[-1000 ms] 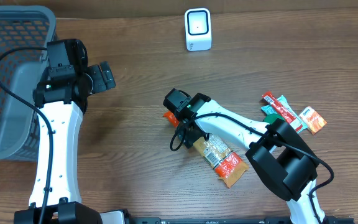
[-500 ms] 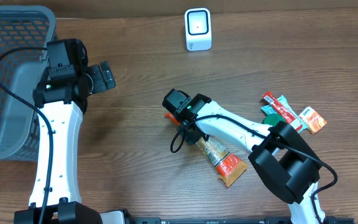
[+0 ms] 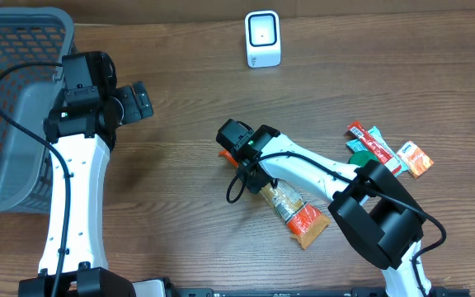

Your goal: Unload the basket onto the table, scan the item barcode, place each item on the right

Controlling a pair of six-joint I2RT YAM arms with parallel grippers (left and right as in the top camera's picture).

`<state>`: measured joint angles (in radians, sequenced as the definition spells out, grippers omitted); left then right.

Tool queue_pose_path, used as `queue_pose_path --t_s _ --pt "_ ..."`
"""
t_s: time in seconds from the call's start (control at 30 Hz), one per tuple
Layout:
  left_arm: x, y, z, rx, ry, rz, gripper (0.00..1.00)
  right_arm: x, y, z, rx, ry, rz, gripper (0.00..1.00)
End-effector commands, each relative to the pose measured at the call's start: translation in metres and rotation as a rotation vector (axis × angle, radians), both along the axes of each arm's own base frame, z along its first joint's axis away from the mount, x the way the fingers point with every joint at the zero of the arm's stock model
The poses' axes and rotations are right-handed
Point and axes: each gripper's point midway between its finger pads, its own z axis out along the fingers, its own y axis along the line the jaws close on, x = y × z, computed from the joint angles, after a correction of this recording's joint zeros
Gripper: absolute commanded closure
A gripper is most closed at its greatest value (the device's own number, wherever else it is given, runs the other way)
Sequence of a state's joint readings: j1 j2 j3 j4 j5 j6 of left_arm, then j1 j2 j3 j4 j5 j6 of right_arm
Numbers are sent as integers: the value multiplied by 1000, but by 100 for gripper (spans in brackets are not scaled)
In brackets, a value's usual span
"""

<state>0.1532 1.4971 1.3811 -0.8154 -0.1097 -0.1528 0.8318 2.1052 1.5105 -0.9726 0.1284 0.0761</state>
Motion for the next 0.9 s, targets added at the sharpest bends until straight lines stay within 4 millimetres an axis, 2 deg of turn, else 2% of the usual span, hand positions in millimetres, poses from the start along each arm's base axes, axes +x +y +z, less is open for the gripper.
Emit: queue_pose_path --t_s 0.0,0.07,0.2,0.3,0.4,0.5,0.63,0.77,0.87 --pt "3 3 2 16 -2 -9 0 -16 -19 -20 -76 73 -9 47" --pt "3 2 2 16 -2 -9 0 -17 -20 -20 -81 77 -9 46" --pt "3 2 2 16 -2 -9 0 -16 -23 -19 -99 65 -9 29" --pt "3 2 2 16 -2 -9 0 -4 -27 -14 -136 6 -5 27" --pt "3 2 2 16 -2 -9 0 0 -25 -1 -143 3 -6 22" --pt "3 2 2 16 -2 -9 0 -5 -24 7 -143 39 -4 18" --pt "3 2 2 16 -2 -9 0 -17 -31 6 -159 94 -5 12" --pt "3 2 2 16 -2 -9 0 -29 -19 2 -94 166 52 10" --pt "3 2 2 16 -2 -9 0 -26 -17 2 -83 154 51 9"
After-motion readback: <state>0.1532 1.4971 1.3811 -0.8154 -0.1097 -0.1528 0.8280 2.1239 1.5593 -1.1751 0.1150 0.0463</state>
